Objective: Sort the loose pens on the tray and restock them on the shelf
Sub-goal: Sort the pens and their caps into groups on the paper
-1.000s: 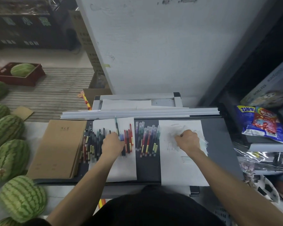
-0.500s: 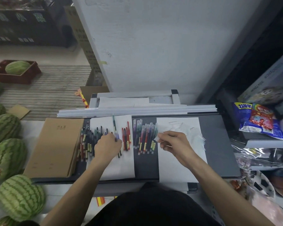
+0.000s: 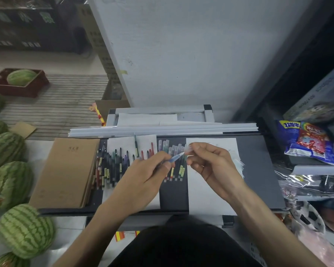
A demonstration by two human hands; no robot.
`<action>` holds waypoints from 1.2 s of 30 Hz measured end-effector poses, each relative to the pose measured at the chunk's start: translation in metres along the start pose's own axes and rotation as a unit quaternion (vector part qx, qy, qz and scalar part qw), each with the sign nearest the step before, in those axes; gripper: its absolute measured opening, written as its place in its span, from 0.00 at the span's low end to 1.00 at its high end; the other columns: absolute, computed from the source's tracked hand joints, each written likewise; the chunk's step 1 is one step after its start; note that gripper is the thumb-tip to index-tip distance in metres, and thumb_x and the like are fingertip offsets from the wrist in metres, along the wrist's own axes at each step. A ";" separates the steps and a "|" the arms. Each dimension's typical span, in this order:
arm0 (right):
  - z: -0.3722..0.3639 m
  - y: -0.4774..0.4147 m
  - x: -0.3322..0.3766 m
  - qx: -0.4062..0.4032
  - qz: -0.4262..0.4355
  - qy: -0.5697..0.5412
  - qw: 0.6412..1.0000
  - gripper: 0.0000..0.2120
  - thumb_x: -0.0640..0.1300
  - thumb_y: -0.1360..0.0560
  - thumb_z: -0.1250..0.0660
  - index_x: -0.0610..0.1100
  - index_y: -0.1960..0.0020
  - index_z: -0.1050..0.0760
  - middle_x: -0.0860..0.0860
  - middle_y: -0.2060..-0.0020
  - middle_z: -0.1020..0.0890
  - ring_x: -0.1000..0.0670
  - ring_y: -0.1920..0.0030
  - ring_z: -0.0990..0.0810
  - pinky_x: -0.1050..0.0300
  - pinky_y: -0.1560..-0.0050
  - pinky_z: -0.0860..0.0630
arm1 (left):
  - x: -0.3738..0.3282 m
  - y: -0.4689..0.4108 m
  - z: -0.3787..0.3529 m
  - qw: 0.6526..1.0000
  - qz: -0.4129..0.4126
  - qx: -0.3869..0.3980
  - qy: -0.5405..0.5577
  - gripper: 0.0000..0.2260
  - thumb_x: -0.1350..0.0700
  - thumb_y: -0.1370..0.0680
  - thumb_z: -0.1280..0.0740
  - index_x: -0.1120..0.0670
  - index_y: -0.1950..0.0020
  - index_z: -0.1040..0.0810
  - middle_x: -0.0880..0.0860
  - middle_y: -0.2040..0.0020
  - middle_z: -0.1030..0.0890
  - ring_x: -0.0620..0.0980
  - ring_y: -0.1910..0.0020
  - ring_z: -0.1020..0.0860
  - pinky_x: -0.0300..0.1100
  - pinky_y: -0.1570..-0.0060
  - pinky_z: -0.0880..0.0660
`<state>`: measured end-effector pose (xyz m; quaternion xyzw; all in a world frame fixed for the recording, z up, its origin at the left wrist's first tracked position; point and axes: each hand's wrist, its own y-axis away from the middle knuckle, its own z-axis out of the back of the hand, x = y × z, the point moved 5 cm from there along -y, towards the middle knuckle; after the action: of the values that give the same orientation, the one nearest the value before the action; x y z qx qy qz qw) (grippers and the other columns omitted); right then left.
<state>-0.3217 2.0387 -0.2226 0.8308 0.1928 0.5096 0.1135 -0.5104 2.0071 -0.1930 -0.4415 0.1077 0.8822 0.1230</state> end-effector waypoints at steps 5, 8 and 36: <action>0.000 0.000 0.007 0.011 0.021 0.013 1.000 0.07 0.41 0.23 0.30 0.39 0.54 0.14 0.40 0.55 0.15 0.46 0.62 0.22 0.55 0.53 0.24 | -0.001 -0.005 0.001 0.999 -0.012 -0.011 -0.036 0.09 0.48 0.14 0.43 0.43 0.44 0.24 0.47 0.66 0.22 0.52 0.71 0.25 0.47 0.71 0.30; 0.004 -0.001 0.010 0.008 0.063 0.090 0.994 0.07 0.38 0.22 0.29 0.34 0.51 0.16 0.35 0.59 0.18 0.47 0.64 0.22 0.56 0.58 0.26 | 0.000 -0.008 0.000 0.999 -0.015 -0.010 -0.050 0.10 0.48 0.14 0.43 0.45 0.43 0.22 0.45 0.67 0.23 0.50 0.71 0.25 0.45 0.72 0.30; 0.093 -0.054 -0.074 -0.123 -0.031 0.541 0.831 0.12 0.55 0.20 0.34 0.50 0.42 0.19 0.55 0.51 0.15 0.51 0.54 0.15 0.54 0.49 0.21 | 0.109 -0.072 -0.079 0.983 0.170 -0.011 -0.061 0.16 0.57 0.16 0.36 0.54 0.64 0.23 0.51 0.65 0.23 0.52 0.64 0.23 0.41 0.60 0.31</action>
<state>-0.2800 2.0552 -0.3454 0.3947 0.1844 0.8936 0.1080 -0.4920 2.0647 -0.3331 -0.3636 0.1635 0.9167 -0.0276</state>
